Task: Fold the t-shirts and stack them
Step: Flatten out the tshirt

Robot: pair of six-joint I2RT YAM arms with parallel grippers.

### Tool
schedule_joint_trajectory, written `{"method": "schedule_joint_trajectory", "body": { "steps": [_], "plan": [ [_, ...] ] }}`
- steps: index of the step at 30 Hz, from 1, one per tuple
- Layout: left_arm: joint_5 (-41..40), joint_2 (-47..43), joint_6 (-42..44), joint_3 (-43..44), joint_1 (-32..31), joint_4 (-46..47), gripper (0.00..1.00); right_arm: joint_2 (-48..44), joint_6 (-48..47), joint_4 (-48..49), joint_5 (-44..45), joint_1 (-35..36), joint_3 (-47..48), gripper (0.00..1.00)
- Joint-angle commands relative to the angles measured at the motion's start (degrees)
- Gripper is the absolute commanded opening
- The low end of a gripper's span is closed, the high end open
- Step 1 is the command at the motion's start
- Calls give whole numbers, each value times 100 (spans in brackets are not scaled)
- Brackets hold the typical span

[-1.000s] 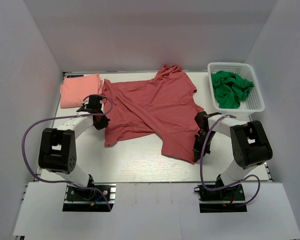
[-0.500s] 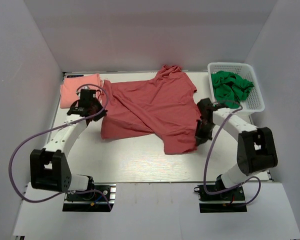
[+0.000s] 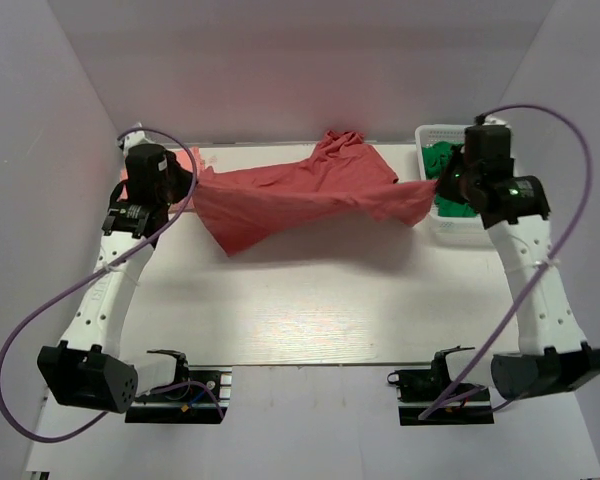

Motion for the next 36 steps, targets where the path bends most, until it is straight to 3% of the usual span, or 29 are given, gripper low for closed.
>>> {"method": "schedule_joint_trajectory", "body": {
  "steps": [1, 13, 23, 31, 36],
  "plan": [
    [-570, -265, 144, 561, 30, 82, 0, -415, -189, 360, 684, -98, 664, 0],
    [-468, -739, 855, 2442, 30, 73, 0, -617, -1145, 694, 677, -107, 3169, 0],
    [-203, -1319, 1128, 3866, -75, -594, 0, -1829, -1893, 1616, 132, -81, 3479, 0],
    [551, -1961, 1129, 4253, -23, -893, 0, -2489, -2113, 2030, -290, -98, 3584, 0],
    [605, -2023, 1128, 4394, -23, -1130, 0, -2524, -2131, 2074, -537, -98, 3506, 0]
  ]
}}
